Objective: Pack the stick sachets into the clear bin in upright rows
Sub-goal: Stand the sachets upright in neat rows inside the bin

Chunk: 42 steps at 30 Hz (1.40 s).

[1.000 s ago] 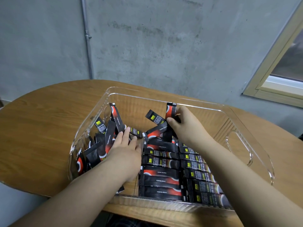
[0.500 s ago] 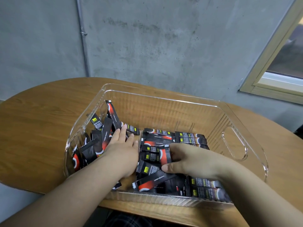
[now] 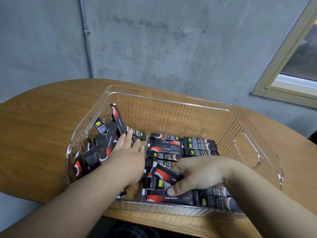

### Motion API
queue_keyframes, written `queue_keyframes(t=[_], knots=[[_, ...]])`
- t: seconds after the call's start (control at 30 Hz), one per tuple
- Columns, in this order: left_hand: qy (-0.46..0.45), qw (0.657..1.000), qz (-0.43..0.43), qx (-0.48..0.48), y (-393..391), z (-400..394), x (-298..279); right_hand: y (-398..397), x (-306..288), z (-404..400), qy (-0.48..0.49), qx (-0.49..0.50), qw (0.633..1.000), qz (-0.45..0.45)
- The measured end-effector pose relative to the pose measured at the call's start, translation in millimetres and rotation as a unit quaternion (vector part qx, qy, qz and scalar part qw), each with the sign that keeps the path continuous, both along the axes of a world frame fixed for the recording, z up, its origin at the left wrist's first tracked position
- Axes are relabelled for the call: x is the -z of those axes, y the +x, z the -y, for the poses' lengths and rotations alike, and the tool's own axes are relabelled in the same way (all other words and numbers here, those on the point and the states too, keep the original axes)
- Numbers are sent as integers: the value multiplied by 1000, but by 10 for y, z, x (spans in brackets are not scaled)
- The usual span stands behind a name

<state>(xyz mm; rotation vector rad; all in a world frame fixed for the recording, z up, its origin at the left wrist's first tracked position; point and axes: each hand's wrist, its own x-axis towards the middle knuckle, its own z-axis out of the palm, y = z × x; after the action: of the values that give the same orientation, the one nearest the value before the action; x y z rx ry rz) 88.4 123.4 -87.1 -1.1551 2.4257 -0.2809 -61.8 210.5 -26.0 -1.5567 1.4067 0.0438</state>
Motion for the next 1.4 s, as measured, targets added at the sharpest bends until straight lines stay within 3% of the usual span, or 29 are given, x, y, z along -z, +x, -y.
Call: queue_keyframes(t=[0.13, 0.23, 0.57, 0.8, 0.93, 1.1, 1.4], knots=[[0, 1000, -2, 4, 3, 10, 4, -176, -86, -1, -101, 80, 991, -42], [-2, 1000, -1, 6, 22, 6, 11, -216, -62, 42, -182, 111, 966, -144], [-5, 1000, -12, -2, 29, 36, 70, -11, 8, 143, -177, 34, 950, -254], [-4, 1000, -24, -5, 24, 32, 61, 35, 79, 215, -169, 37, 956, -238], [-2, 1000, -27, -8, 14, 32, 58, -65, 62, 180, -210, 79, 950, -216], [-5, 1000, -21, -7, 12, 38, 67, -186, 67, 68, -232, 117, 959, -116], [1, 1000, -20, -14, 7, 37, 56, -75, 145, -41, -256, 19, 954, -153]])
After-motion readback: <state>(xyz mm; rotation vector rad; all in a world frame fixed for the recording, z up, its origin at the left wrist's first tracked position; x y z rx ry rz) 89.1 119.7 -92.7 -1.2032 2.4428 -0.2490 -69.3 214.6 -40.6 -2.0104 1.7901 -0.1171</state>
